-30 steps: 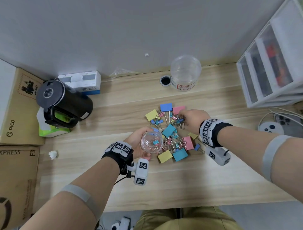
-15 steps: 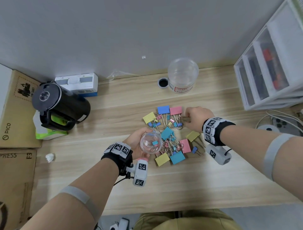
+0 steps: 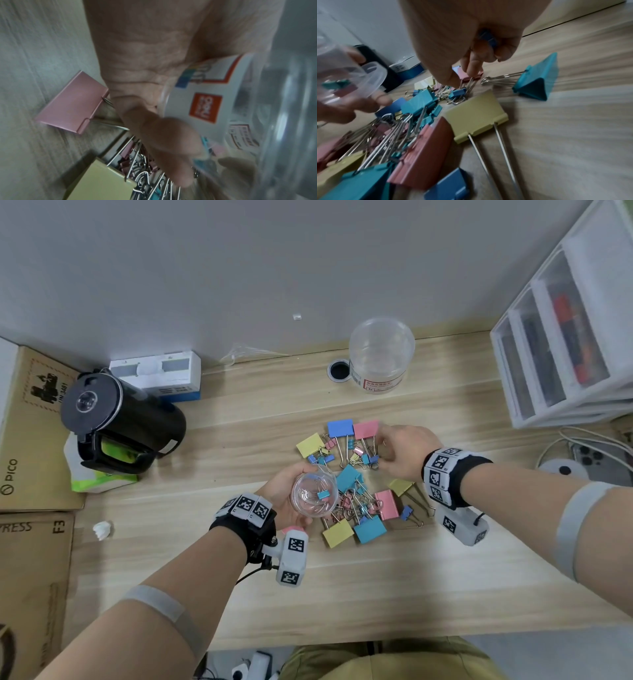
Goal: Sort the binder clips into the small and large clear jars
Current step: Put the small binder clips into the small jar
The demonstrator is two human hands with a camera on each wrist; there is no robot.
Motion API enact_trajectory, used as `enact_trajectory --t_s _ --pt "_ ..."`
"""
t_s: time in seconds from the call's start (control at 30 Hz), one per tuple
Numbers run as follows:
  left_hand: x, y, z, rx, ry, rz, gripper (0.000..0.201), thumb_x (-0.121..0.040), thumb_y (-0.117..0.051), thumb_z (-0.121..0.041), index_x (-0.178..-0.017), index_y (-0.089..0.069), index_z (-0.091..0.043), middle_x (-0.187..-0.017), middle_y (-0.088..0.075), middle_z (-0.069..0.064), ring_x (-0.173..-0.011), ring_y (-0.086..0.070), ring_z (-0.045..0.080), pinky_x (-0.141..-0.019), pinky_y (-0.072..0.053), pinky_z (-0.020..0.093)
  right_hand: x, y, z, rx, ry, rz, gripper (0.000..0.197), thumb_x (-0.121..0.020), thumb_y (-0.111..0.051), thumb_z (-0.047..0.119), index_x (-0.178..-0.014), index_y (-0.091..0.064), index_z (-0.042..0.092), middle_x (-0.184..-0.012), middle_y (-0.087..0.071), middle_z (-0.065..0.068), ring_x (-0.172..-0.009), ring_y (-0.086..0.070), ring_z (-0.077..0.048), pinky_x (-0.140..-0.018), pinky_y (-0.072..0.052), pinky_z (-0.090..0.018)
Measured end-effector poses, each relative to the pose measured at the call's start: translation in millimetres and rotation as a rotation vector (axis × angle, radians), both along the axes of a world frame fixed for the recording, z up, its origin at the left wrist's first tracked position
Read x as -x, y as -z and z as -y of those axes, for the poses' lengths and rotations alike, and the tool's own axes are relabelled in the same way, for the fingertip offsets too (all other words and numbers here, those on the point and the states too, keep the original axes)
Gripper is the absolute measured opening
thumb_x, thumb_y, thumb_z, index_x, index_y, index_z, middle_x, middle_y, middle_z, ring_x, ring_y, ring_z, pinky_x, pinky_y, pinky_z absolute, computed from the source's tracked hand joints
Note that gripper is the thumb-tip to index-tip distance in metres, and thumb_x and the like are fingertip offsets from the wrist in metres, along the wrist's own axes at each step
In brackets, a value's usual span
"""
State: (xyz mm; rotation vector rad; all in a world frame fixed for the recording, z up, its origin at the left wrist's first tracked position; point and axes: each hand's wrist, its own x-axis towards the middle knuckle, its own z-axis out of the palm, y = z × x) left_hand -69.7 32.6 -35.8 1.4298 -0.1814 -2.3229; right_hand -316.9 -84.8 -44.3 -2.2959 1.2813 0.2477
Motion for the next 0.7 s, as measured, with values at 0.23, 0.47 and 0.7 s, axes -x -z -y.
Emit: enact_trajectory --t_s 0.23,0.47,0.7 --pt "-1 11 2 -0.009 -0.030 0.018 0.045 -0.074 -0.073 -0.046 -0.107 -0.079 -0.018 -0.110 -0.069 0.011 -0.114 -0.052 0.036 -0.071 -0.046 0.035 -16 15 -4 -0.009 -0.116 -0.136 0.046 -0.080 -0.058 0.057 -0.115 -0.054 0.027 -0.103 -0.062 0.005 -0.092 -0.062 -0.021 -0.077 -0.052 -0.036" --pt "-4 9 1 0.013 0.001 -0.013 0.046 -0.072 -0.075 -0.047 -0.109 -0.077 -0.019 -0.107 -0.068 0.012 -0.100 -0.060 0.037 -0.067 -0.043 0.033 -16 10 -2 -0.063 -0.078 -0.096 0.024 -0.071 -0.059 0.046 -0.081 -0.051 0.025 -0.081 -0.058 0.006 -0.075 -0.058 -0.019 -0.066 -0.049 -0.032" --pt "-8 7 4 -0.025 -0.012 0.012 0.052 -0.080 -0.066 -0.047 -0.119 -0.070 -0.014 -0.114 -0.062 0.018 -0.079 -0.063 0.032 -0.048 -0.048 0.027 -11 1 2 -0.109 0.226 0.103 0.009 -0.080 -0.058 0.028 -0.085 -0.055 0.022 -0.069 -0.059 0.005 -0.066 -0.056 -0.020 -0.059 -0.044 -0.029"
